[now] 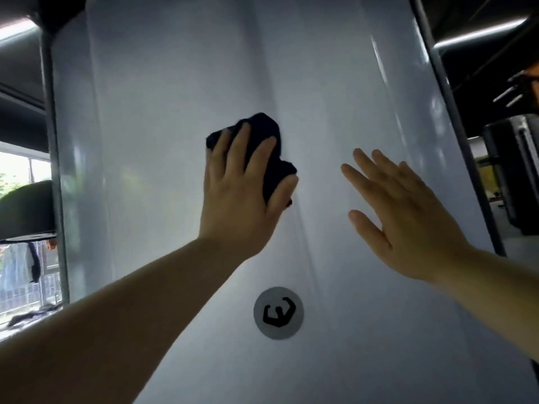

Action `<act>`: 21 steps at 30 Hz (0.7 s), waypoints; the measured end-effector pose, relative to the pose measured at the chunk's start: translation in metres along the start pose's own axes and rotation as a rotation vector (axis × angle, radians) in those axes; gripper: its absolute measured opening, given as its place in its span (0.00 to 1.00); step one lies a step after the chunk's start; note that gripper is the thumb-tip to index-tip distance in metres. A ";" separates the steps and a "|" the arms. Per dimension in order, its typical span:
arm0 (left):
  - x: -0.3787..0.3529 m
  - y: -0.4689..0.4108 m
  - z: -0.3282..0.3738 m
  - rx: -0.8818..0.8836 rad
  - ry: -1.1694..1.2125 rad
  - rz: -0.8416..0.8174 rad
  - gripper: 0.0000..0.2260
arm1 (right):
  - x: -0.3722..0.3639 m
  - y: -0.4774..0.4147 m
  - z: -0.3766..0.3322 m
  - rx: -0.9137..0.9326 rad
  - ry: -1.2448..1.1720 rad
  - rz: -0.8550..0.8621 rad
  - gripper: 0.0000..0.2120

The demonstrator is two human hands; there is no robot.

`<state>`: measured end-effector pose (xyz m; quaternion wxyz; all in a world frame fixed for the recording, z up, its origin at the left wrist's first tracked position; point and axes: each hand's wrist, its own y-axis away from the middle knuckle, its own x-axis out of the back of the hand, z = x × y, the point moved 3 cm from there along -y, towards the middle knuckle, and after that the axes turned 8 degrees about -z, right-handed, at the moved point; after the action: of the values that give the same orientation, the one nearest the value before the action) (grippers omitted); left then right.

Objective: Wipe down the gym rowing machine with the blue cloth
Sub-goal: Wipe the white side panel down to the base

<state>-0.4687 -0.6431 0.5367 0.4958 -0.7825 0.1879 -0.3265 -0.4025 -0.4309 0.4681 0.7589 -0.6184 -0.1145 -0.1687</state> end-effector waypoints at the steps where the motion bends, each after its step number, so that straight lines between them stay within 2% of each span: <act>1: -0.011 0.005 0.017 -0.178 -0.035 -0.059 0.25 | 0.000 0.005 0.000 0.030 -0.033 0.005 0.31; 3: -0.024 0.011 0.040 -0.465 -0.063 -0.173 0.23 | 0.003 0.014 -0.004 0.081 -0.126 0.028 0.37; 4: -0.024 0.008 0.046 -0.483 -0.006 -0.218 0.22 | 0.004 0.017 -0.009 0.094 -0.174 0.050 0.40; 7: -0.012 -0.008 0.057 -0.281 0.393 -0.245 0.19 | 0.004 0.013 -0.036 0.088 -0.280 0.110 0.47; 9: 0.002 -0.016 0.057 -0.117 0.637 -0.091 0.17 | 0.000 -0.001 -0.054 0.053 -0.340 0.148 0.44; 10: 0.010 -0.021 0.051 -0.053 0.655 0.014 0.16 | -0.001 -0.009 -0.060 0.042 -0.370 0.181 0.39; 12: 0.020 -0.028 0.036 -0.033 0.462 0.103 0.18 | -0.001 -0.022 -0.062 0.042 -0.353 0.274 0.25; 14: 0.016 -0.030 0.024 -0.125 0.094 0.011 0.21 | 0.001 -0.030 -0.046 -0.037 -0.297 0.355 0.19; 16: 0.003 -0.026 0.015 -0.192 -0.154 -0.106 0.24 | 0.008 -0.032 -0.014 -0.315 -0.430 0.426 0.20; 18: -0.007 -0.022 0.012 -0.215 -0.237 -0.145 0.25 | 0.010 -0.030 -0.005 -0.558 -0.605 0.438 0.22; 19: -0.009 -0.021 0.012 -0.218 -0.248 -0.139 0.25 | 0.007 -0.027 -0.012 -0.541 -0.565 0.411 0.22; 21: -0.009 -0.021 0.012 -0.210 -0.251 -0.113 0.24 | -0.004 -0.013 -0.032 -0.277 -0.359 0.341 0.20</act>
<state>-0.4674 -0.6202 0.5490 0.4120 -0.8738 0.1134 -0.2321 -0.4129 -0.4645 0.4718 0.6523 -0.7464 -0.1175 0.0596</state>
